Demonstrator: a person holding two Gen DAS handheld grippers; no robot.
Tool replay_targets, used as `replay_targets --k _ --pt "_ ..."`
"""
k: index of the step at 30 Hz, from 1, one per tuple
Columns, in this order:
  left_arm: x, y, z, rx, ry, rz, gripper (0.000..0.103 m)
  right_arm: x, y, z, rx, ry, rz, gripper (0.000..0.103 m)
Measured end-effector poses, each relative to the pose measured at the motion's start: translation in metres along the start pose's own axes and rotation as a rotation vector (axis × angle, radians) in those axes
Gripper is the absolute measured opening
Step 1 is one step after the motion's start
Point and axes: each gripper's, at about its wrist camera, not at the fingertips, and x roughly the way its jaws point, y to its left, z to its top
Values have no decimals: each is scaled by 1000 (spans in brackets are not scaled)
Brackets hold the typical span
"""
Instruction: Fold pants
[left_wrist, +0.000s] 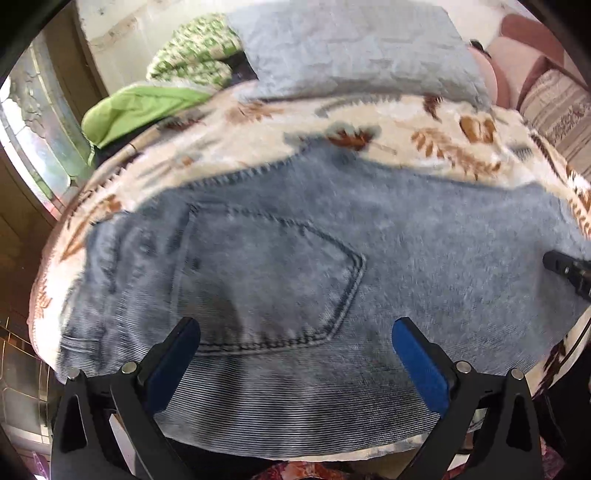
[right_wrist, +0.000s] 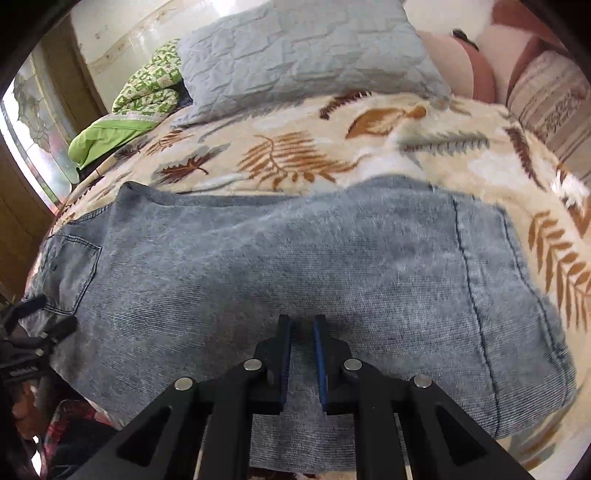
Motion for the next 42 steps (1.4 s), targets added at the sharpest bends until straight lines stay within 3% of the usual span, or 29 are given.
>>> replay_targets --k 5,10,19,27,42 --pt "-24 7 12 -10 -74 24 103 -15 5 2 -23 -83 23 14" --pt "-37 8 19 -17 -97 6 103 -22 6 5 -15 -121 56 14" --pt "-50 -10 21 6 -105 -12 103 -27 10 5 -31 -128 83 14" --pt "-47 -32 19 80 -102 48 103 -30 1 7 -3 -137 88 14" --pt "-31 13 8 -17 -78 98 103 -18 8 6 -29 -98 64 14"
